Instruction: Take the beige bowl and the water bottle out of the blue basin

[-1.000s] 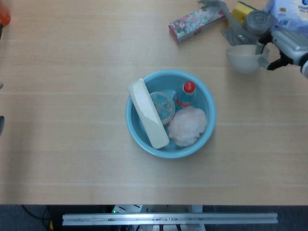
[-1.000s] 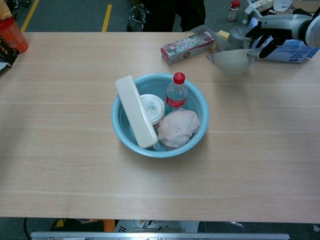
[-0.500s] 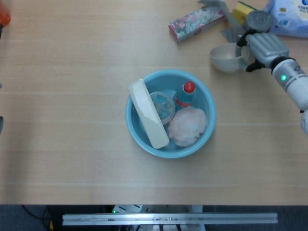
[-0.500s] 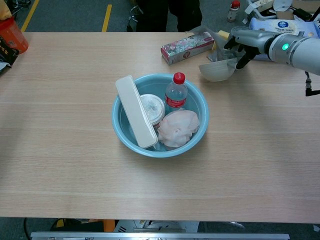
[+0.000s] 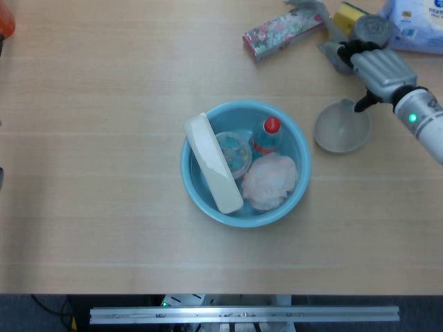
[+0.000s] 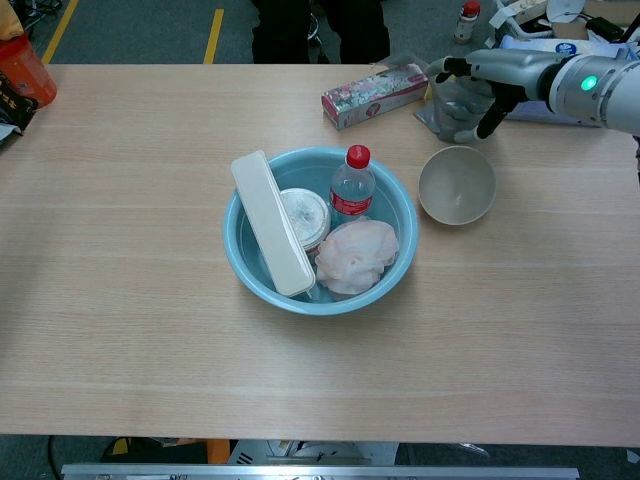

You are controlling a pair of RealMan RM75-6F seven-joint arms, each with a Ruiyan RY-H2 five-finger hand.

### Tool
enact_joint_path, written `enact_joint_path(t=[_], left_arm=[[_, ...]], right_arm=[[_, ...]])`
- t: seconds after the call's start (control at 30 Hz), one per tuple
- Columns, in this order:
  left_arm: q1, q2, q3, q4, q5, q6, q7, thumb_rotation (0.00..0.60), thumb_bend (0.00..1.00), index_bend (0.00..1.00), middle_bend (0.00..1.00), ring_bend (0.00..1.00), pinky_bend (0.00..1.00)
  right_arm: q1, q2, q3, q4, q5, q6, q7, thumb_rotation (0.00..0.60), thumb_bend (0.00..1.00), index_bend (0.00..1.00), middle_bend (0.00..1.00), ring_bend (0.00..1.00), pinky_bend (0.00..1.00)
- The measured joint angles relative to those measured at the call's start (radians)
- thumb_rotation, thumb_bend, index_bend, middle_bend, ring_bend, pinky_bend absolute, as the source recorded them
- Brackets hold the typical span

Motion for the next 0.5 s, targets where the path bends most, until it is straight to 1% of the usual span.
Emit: enact_joint_path(t=[0.07,0.17,0.27,0.37,0.5], left_arm=[[0.001,0.001,0.001,-0.001,0.002,0.001,-0.002,0.600,0.36,0.19,0.15,0.16,0.04],[0.003,0.002,0.002,-0.003,0.003,0.003,-0.004,0.600,0.36,0.19,0.15,0.16,0.04],[0.004,0.002,0.003,-0.003,0.005,0.005,-0.004,0.600,0.36,0.19,0.15,0.16,0.04],[0.007,0.003,0.004,-0.005,0.008,0.010,-0.005,0.600,0.36,0.19,0.15,0.16,0.04],[0.012,0.007,0.005,-0.008,0.009,0.019,-0.005,0.600,0.36,0.19,0.15,0.16,0.04]], right_arm=[[-0.015,0.034,0.009,-0.054,-0.040,0.014,0.027,0.600,0.22,0.04,0.19,0.01,0.11],[-0.038,0.087,0.023,-0.128,-0.108,0.026,0.081,0.600,0.21,0.09,0.21,0.02,0.11],[-0.050,0.113,0.029,-0.161,-0.150,0.026,0.114,0.600,0.20,0.13,0.22,0.02,0.11],[-0.054,0.120,0.026,-0.188,-0.194,0.018,0.126,0.600,0.18,0.17,0.23,0.02,0.11],[-0.050,0.115,0.010,-0.212,-0.253,0.005,0.127,0.600,0.18,0.18,0.23,0.02,0.11]])
